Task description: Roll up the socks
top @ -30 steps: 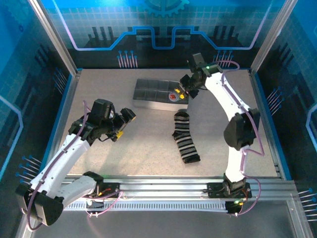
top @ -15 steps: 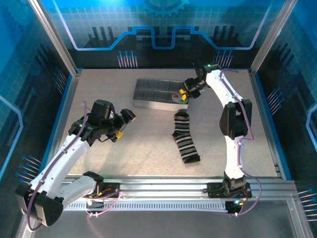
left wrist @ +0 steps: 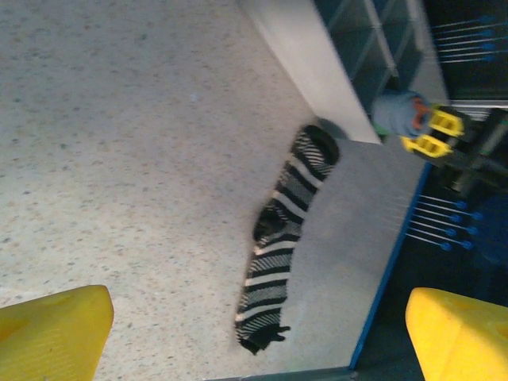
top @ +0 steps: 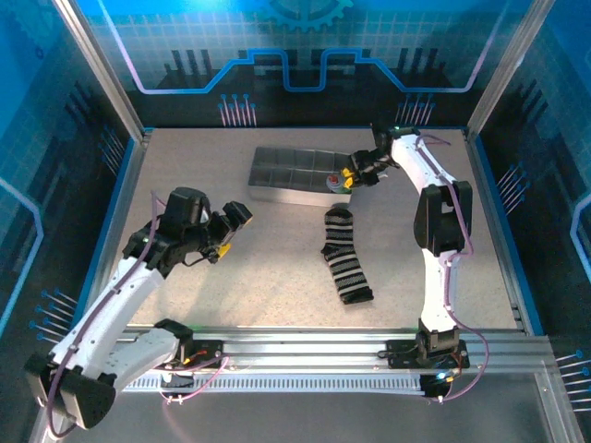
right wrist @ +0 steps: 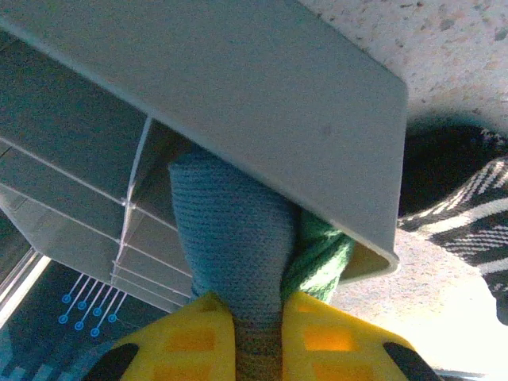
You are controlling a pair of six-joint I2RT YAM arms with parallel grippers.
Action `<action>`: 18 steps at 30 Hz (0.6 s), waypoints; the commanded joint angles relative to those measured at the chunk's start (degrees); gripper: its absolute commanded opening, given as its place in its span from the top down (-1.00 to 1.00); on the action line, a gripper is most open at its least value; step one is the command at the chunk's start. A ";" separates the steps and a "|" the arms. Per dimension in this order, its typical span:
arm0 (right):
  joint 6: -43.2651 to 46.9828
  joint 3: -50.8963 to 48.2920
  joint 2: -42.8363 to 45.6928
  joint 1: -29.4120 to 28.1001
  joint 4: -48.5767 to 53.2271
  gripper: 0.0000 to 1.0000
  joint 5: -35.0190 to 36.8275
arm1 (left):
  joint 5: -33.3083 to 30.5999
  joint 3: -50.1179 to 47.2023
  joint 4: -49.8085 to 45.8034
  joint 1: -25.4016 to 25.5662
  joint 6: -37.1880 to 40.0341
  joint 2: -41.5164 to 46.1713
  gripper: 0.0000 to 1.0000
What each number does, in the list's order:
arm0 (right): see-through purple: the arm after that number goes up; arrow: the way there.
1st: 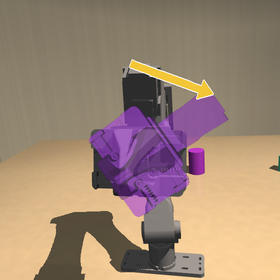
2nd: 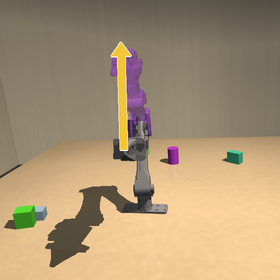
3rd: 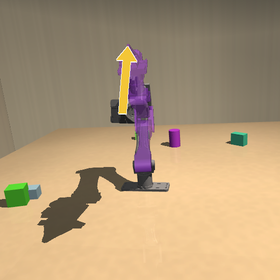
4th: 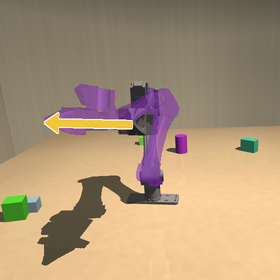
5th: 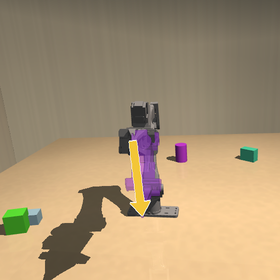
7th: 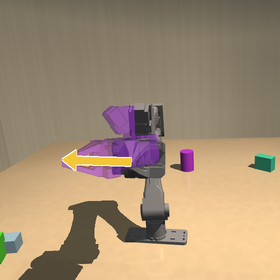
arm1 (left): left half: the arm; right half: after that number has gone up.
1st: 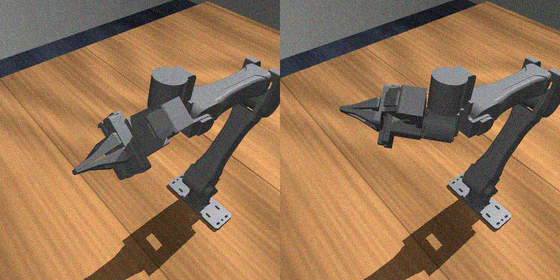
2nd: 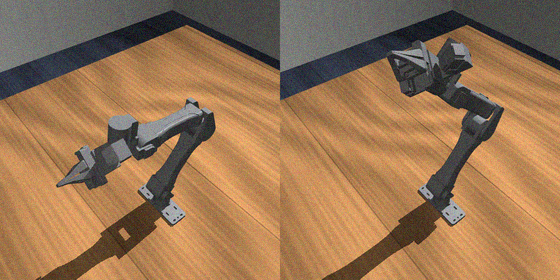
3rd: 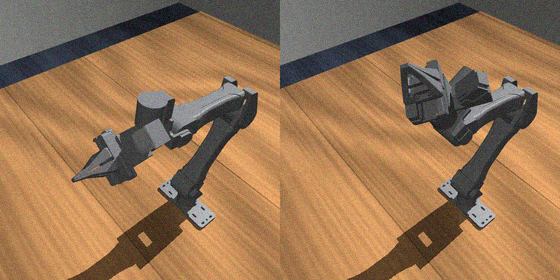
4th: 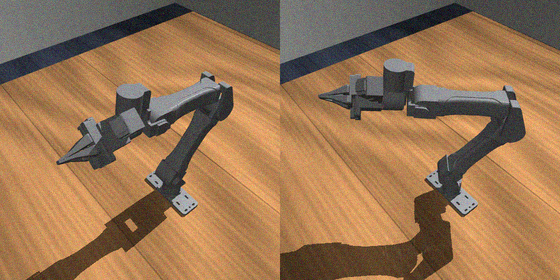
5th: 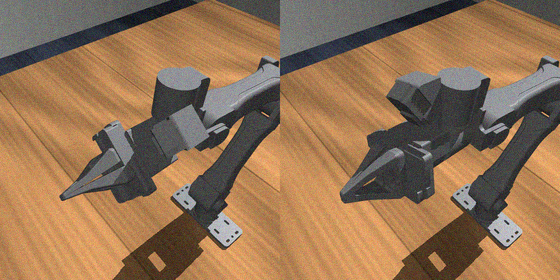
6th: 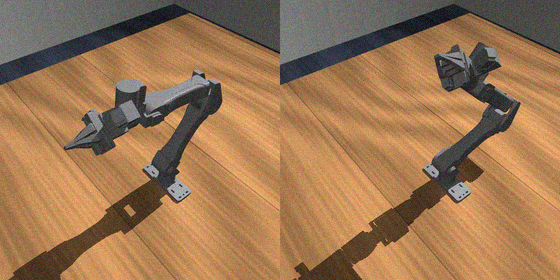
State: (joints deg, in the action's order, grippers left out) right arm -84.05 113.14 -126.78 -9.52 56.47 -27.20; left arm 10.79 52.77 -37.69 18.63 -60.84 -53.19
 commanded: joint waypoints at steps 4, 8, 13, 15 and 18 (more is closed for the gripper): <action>-2.43 -0.77 -1.71 0.77 -0.65 1.00 -1.21 | 3.20 -2.21 12.91 -0.35 5.66 7.80 -0.83; -2.52 -0.82 -1.54 0.67 -0.55 0.86 -0.05 | 3.07 -0.16 12.73 -0.35 8.75 8.03 -0.83; -3.21 -0.47 -0.94 0.66 -0.74 0.30 0.52 | 2.95 0.75 13.42 -0.35 9.04 7.66 -0.82; -3.61 -0.40 -0.45 0.68 -0.71 0.10 0.95 | 2.93 0.58 13.81 -0.31 8.50 7.49 -0.82; -3.60 0.26 0.28 0.82 -0.32 -0.08 1.74 | 3.03 0.55 13.88 -0.40 8.44 7.61 -0.81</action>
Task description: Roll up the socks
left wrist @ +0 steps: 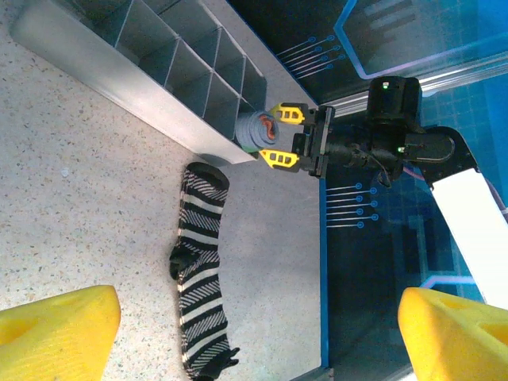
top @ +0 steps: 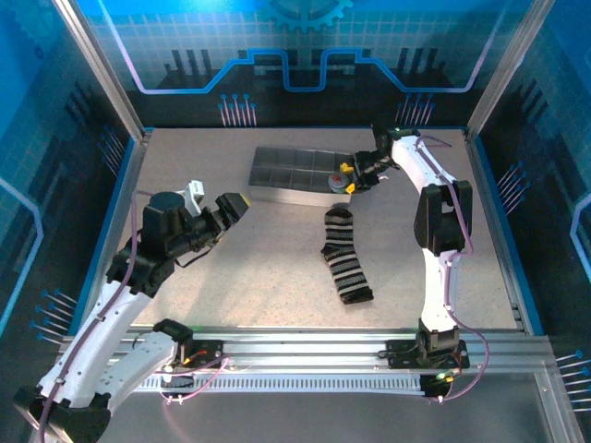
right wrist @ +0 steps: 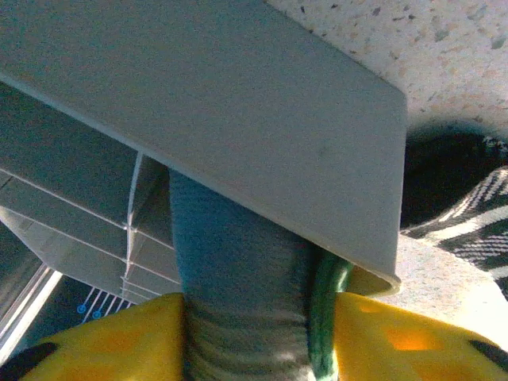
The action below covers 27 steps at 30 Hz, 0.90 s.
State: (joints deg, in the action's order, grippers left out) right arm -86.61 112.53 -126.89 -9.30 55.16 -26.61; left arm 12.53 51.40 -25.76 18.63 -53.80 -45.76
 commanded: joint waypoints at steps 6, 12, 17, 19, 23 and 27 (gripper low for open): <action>-0.30 3.84 2.48 0.51 3.95 -0.17 4.26 | 1.00 2.04 1.15 -0.31 1.37 0.39 -0.81; 2.95 4.61 6.57 0.15 4.46 -0.17 8.07 | 0.97 2.17 0.55 -0.35 1.14 0.75 -0.81; 13.98 -1.65 16.94 -1.62 2.18 -0.12 18.86 | 0.57 2.39 -1.31 -0.40 1.24 0.89 -0.81; 22.73 -10.84 25.58 -3.49 -3.60 -0.15 25.25 | 0.77 2.81 -2.97 -0.35 1.27 0.53 -0.81; 38.12 -35.58 41.25 -7.98 -15.51 -0.17 28.85 | 1.91 2.97 -6.74 -0.35 1.19 -1.57 -0.76; 43.27 -51.30 46.20 -12.02 -15.40 -0.11 26.85 | 5.57 0.04 -7.85 -0.06 -0.30 -5.36 -0.68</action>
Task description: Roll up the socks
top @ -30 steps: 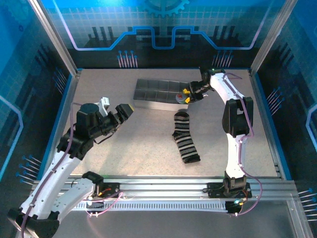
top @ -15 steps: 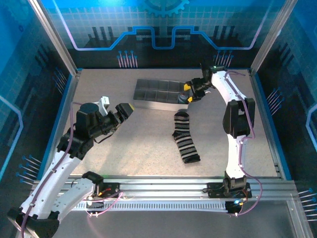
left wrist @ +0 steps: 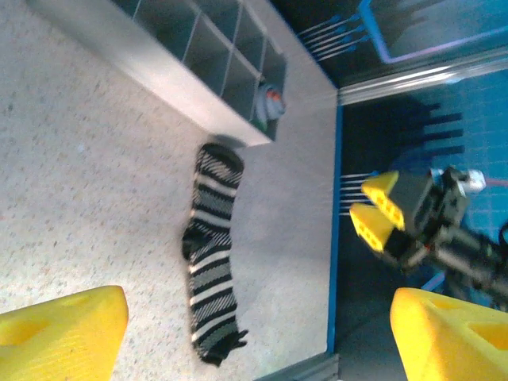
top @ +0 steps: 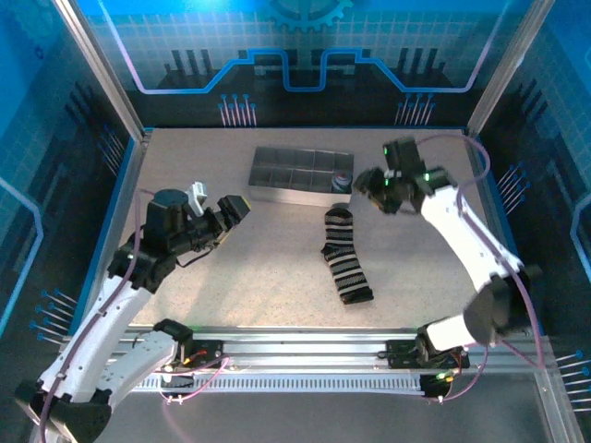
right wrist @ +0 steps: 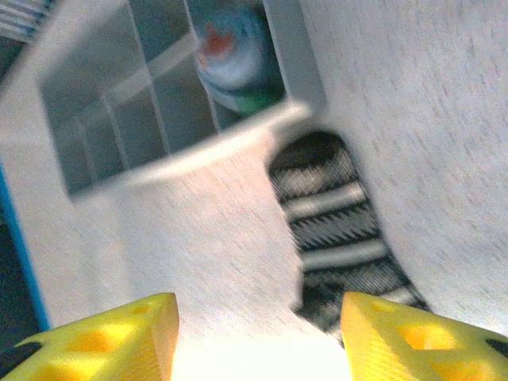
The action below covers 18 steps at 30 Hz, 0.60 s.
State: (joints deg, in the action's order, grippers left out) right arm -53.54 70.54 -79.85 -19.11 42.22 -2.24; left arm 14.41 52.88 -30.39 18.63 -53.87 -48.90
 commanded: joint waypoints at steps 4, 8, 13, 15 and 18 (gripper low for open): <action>9.44 -17.87 -1.70 -6.26 -8.74 -0.11 -1.76 | 4.06 -5.45 -2.36 2.60 -1.76 -5.30 -0.60; 8.37 -19.83 -7.30 -9.53 -13.44 -0.11 -3.65 | 2.61 -7.28 -0.21 6.75 -2.50 -8.30 -0.59; 6.52 -19.83 -15.68 -12.24 -16.26 -0.10 -7.38 | 1.41 -9.27 1.04 8.35 -5.11 -9.51 -0.59; 5.81 -18.18 -19.26 -15.31 -16.21 -0.10 -8.18 | -0.22 -10.22 -0.45 8.35 -6.14 -8.40 -0.59; 3.19 -13.77 -25.05 -20.49 -15.24 -0.07 -8.67 | -2.17 -11.42 -2.72 8.27 -7.29 -6.29 -0.59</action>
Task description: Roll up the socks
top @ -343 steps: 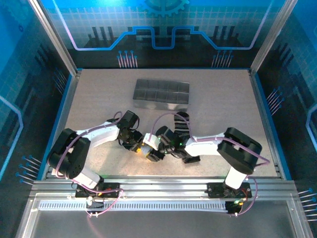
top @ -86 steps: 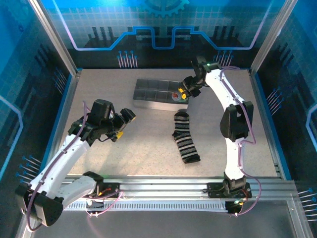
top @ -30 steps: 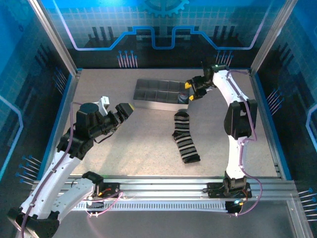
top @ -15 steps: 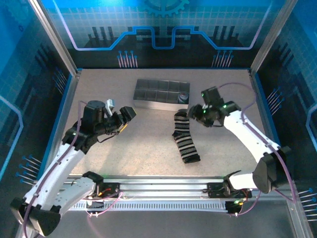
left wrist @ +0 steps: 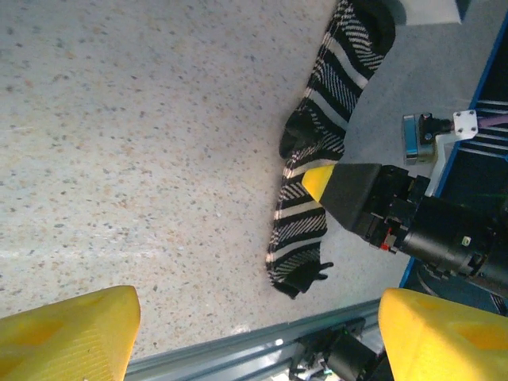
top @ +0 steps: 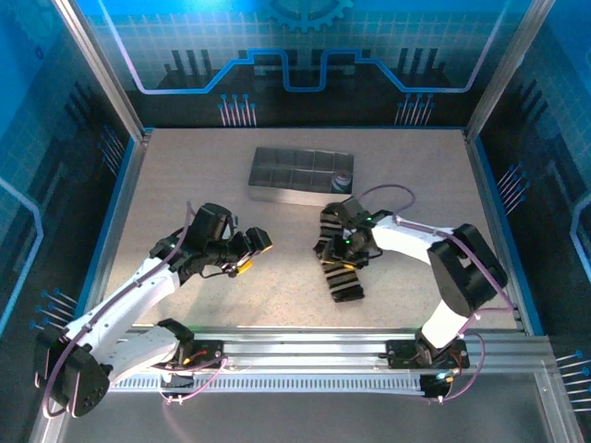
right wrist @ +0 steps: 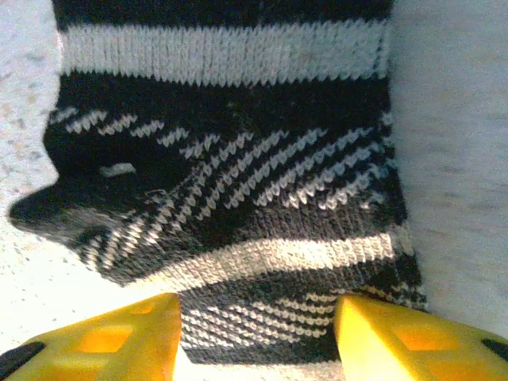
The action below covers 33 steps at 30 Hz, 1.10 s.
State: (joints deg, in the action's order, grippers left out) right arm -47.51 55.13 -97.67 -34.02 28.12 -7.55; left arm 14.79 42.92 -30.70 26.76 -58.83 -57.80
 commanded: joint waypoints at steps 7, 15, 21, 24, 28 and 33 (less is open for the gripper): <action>-15.71 13.53 -19.95 -11.84 -7.81 -0.03 -11.54 | -4.03 -3.65 -5.36 0.05 -4.57 4.66 -0.59; -11.51 21.48 -12.27 -13.98 -8.05 -0.25 -6.83 | -5.38 -4.32 -7.83 -0.19 -7.05 5.68 -0.58; 21.25 7.00 6.21 -14.46 -13.21 -0.38 3.43 | -4.22 -5.30 -8.06 -0.41 -10.17 4.82 -0.50; 43.52 -6.58 16.89 -15.98 -20.36 -0.43 2.08 | -3.39 -5.39 -7.58 -0.40 -10.85 2.79 -0.49; 69.20 -19.84 27.66 -18.22 -24.58 -0.56 -2.38 | -2.53 -5.72 -7.09 -0.24 -12.32 0.29 -0.37; 83.94 -19.27 24.52 -20.75 -19.82 -0.52 3.68 | -1.18 -8.10 -5.08 -0.05 -14.88 0.61 -0.30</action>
State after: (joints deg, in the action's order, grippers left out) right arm 17.80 34.70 -70.96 -53.32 8.58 -7.77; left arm 11.73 36.42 -36.58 26.70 -71.18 -57.65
